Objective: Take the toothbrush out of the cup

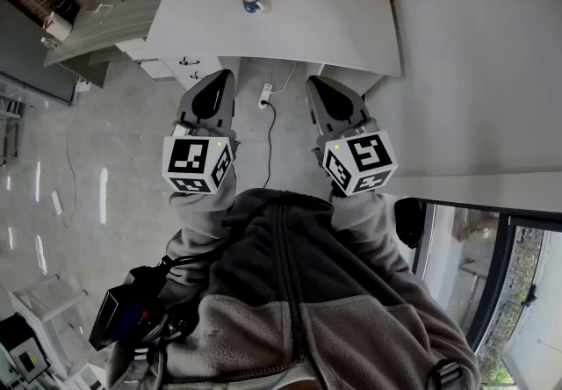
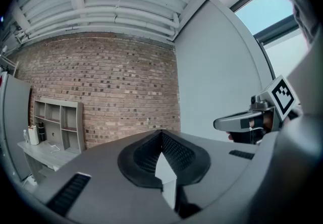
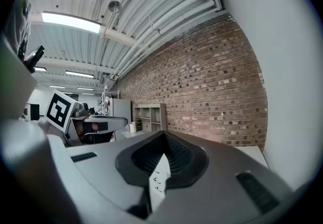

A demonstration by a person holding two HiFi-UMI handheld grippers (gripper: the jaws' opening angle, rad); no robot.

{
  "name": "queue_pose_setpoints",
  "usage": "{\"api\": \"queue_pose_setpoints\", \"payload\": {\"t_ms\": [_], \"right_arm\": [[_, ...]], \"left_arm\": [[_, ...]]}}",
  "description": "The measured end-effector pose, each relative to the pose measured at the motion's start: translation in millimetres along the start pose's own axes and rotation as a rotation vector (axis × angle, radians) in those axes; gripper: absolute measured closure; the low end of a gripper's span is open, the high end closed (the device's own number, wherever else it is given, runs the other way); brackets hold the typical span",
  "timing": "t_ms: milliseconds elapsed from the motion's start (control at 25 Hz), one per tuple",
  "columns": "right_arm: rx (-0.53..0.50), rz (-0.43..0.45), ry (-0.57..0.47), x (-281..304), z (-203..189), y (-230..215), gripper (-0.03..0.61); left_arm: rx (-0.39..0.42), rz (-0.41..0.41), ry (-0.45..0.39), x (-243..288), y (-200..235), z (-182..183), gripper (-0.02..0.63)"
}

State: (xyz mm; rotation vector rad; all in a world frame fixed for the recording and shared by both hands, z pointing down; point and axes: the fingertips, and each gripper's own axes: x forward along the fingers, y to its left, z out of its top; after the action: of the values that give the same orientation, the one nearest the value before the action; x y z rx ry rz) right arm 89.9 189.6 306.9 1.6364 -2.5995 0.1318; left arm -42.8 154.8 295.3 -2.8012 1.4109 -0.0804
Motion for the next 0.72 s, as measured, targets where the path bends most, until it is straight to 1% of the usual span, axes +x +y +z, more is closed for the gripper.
{"api": "queue_pose_setpoints", "payload": {"t_ms": [200,440,600,720], "right_arm": [[-0.017,-0.006,-0.004,3.7,0.1,8.5,0.584],[-0.035,0.012,-0.061,4.8,6.4,18.0,0.583],[-0.034,-0.006,-0.055,9.2,4.4,20.0,0.583],[-0.027,0.005,-0.051,13.7,1.5,27.4,0.583]], "left_arm": [[0.0,-0.002,0.002,-4.7,5.6,-3.2,0.611],[-0.002,-0.011,0.005,-8.5,10.5,-6.6,0.611],[0.006,-0.022,0.001,-11.7,13.4,-6.1,0.611],[0.018,-0.034,0.001,-14.7,13.7,-7.2,0.611]]}}
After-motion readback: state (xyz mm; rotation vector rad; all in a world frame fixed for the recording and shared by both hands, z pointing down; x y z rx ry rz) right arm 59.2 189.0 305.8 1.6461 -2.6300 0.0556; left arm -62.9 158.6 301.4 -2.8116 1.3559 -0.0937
